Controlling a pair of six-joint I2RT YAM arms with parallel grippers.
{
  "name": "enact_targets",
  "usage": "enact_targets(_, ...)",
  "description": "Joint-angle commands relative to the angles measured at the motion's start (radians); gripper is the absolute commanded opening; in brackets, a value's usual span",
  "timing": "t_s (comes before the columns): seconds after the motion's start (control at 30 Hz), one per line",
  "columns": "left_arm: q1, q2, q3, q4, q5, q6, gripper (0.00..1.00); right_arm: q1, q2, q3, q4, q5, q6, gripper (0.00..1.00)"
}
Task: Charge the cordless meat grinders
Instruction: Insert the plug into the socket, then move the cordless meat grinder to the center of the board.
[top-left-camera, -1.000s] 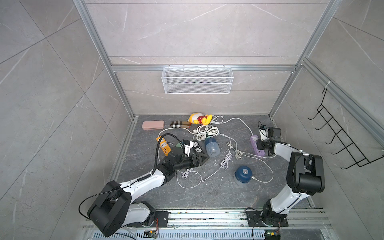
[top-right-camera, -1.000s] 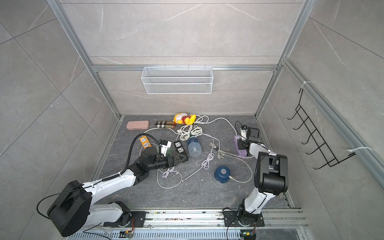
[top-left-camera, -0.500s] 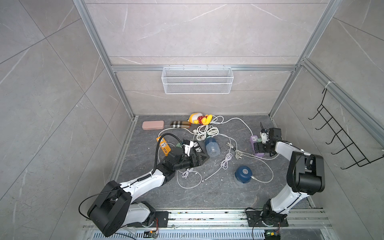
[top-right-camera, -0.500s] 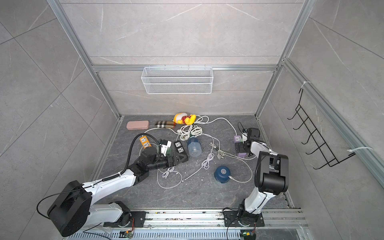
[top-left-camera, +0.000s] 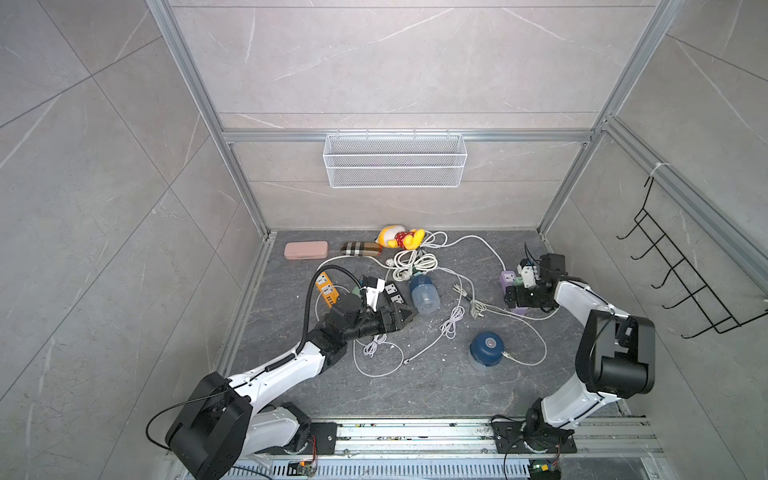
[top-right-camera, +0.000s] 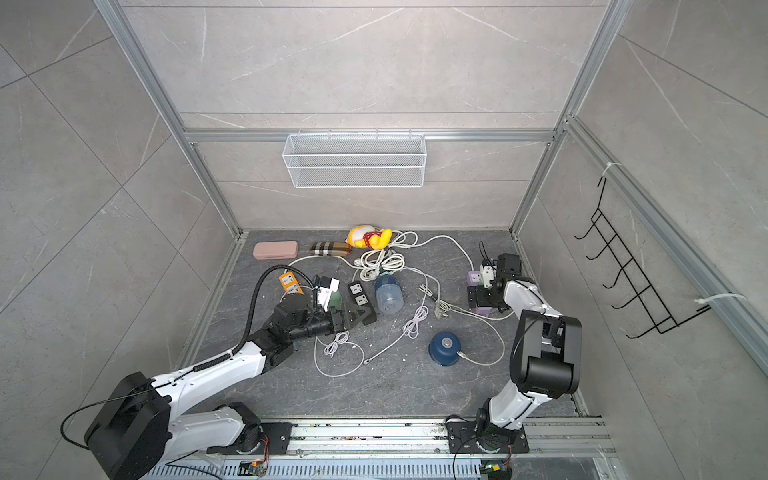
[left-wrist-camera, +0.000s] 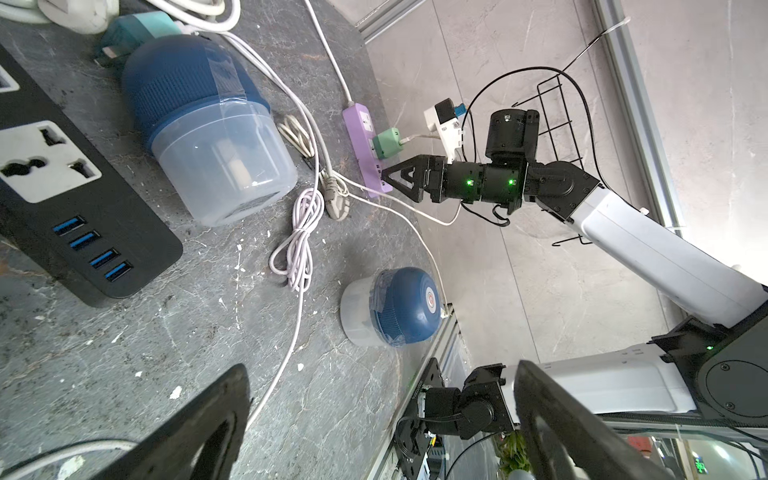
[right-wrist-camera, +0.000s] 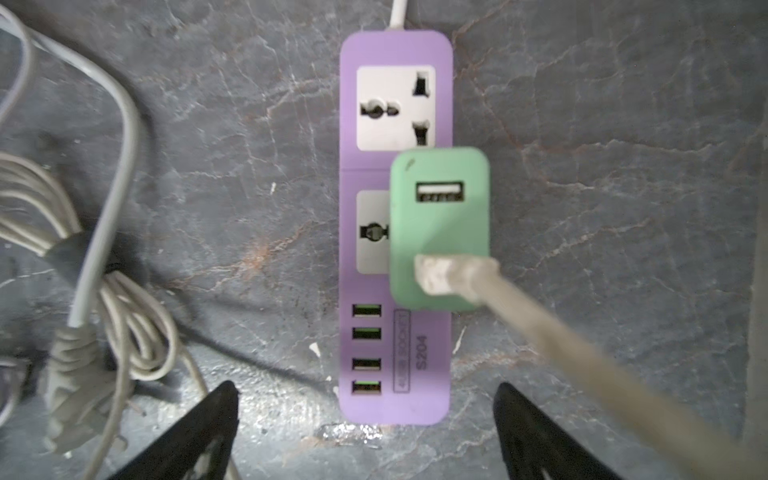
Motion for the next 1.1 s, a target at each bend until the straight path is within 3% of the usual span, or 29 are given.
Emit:
enact_targets(0.0,0.003,-0.04,-0.016,0.025,0.002,0.001,0.99,0.004,-0.035,0.035,-0.065,-0.108,0.018,0.92)
enact_targets(0.23,0.003,-0.068,-0.031,0.019,-0.005,-0.005,0.99,0.003,-0.014,0.077,-0.084,-0.273,0.082,0.85)
enact_targets(0.43,0.003,-0.089,-0.029,-0.029,-0.025,0.009,0.99,0.012,0.0,0.11,-0.054,-0.343,0.171,0.84)
enact_targets(0.77,0.003,-0.116,0.08,-0.381,-0.202,0.132,0.99,0.056,-0.021,0.143,-0.018,-0.414,0.35,0.84)
enact_targets(1.07,0.003,-0.138,0.124,-0.534,-0.321,0.172,0.99,0.126,-0.082,0.128,0.046,-0.449,0.532,0.82)
